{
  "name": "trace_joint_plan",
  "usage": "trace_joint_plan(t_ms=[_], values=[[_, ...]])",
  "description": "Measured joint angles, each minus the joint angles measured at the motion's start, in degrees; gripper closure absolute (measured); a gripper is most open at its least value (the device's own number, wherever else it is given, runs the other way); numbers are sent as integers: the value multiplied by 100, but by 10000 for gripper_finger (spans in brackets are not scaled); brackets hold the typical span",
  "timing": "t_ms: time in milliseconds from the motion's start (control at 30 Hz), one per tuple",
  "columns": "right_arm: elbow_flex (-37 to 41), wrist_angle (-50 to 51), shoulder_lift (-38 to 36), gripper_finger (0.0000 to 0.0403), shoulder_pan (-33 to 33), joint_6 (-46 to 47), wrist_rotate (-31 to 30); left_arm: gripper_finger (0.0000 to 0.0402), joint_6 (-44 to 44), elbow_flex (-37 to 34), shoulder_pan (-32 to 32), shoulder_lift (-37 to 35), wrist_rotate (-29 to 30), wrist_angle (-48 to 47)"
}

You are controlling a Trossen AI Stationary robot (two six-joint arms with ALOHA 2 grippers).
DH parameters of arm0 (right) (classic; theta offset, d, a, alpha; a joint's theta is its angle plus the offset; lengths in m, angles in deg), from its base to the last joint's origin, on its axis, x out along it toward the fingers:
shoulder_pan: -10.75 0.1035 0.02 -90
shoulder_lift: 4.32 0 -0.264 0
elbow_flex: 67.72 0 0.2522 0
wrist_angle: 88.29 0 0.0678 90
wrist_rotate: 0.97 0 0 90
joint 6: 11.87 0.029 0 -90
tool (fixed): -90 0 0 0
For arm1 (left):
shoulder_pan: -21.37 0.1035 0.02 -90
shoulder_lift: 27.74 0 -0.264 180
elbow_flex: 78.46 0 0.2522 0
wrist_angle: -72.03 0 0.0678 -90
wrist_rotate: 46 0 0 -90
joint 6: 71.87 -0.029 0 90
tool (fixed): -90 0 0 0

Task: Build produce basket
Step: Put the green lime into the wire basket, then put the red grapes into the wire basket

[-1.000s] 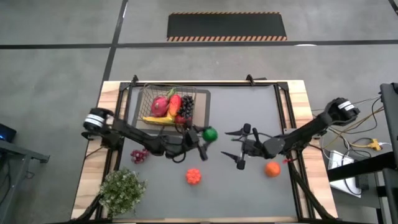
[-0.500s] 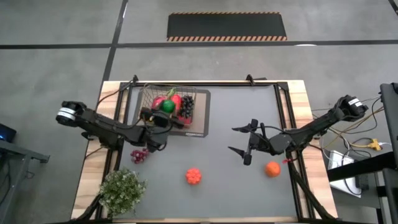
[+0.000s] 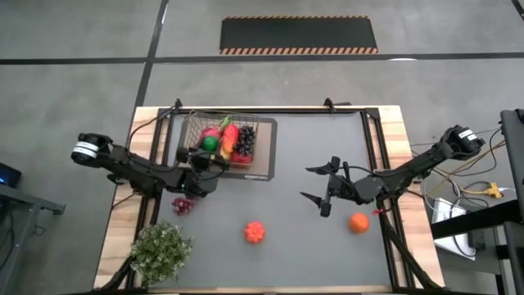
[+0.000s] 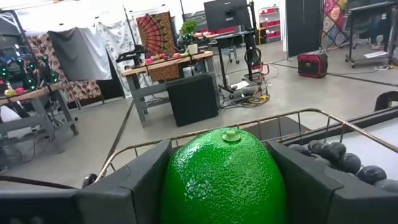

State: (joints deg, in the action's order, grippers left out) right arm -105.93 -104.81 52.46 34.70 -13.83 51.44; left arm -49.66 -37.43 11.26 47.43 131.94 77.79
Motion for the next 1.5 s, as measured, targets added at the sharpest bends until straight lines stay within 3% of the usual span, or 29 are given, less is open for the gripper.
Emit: trace_joint_plan(t_ms=[533,867,1033,1167,1500], values=[[11,2,-1,33,0,7,0,152,-7,-83,-2,1,111,102],[11,7,2,33,0,7,0,81,-11,-81,28,-150,131,102],[13,13,-1,33,2,7,2,65,-25,-14,27,-439,93,98],[13,11,2,33,2,7,2,64,-185,223,24,-694,-523,99],[15,120,-1,33,2,11,2,63,-323,1282,-370,-650,-3029,-99]])
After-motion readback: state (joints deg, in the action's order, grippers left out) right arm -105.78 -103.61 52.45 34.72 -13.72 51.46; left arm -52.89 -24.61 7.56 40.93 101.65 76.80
